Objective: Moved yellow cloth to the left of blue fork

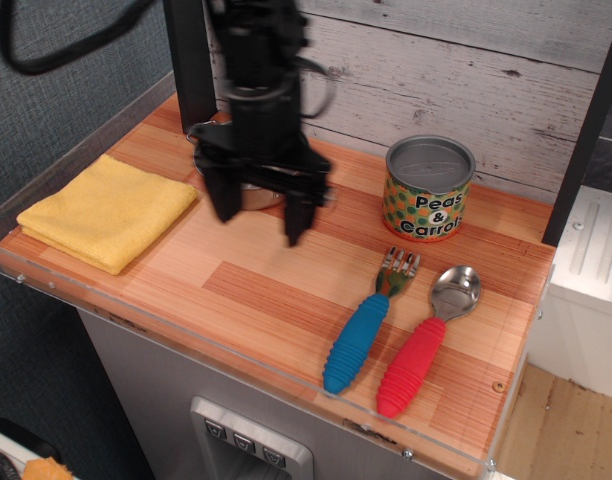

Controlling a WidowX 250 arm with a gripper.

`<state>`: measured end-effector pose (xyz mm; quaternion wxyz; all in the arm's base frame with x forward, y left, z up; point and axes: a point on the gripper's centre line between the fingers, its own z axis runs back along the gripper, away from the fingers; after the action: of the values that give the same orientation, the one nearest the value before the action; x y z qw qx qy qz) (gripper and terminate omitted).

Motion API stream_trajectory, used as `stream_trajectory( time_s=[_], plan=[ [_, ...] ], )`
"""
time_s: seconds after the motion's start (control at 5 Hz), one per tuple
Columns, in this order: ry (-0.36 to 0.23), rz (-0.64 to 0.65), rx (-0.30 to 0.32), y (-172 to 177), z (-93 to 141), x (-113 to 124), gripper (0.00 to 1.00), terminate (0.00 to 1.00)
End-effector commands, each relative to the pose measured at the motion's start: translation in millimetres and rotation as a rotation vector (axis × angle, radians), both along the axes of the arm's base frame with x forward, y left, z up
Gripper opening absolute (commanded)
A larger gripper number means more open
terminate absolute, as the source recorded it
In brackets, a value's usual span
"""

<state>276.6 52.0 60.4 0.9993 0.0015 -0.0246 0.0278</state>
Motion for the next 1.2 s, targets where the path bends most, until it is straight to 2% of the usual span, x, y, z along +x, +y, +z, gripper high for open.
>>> stream_trajectory(
  time_s=[0.0, 0.2, 0.4, 0.6, 0.8, 1.0],
  plan=[
    [-0.051, 0.002, 0.066, 70.6, 5.7, -7.0, 1.0, 0.0],
    [-0.076, 0.023, 0.083, 99.1, 4.6, -11.5, 1.0, 0.0],
    [-0.056, 0.031, 0.082, 122.7, -1.2, -14.9, 0.0, 0.0],
    [-0.059, 0.053, 0.086, 140.7, -8.1, -14.2, 0.0, 0.0],
    [-0.056, 0.061, 0.129, 145.4, -12.1, -12.5, 0.0, 0.0],
    [-0.039, 0.062, 0.14, 146.8, -24.1, -8.3, 0.0, 0.0]
  ],
)
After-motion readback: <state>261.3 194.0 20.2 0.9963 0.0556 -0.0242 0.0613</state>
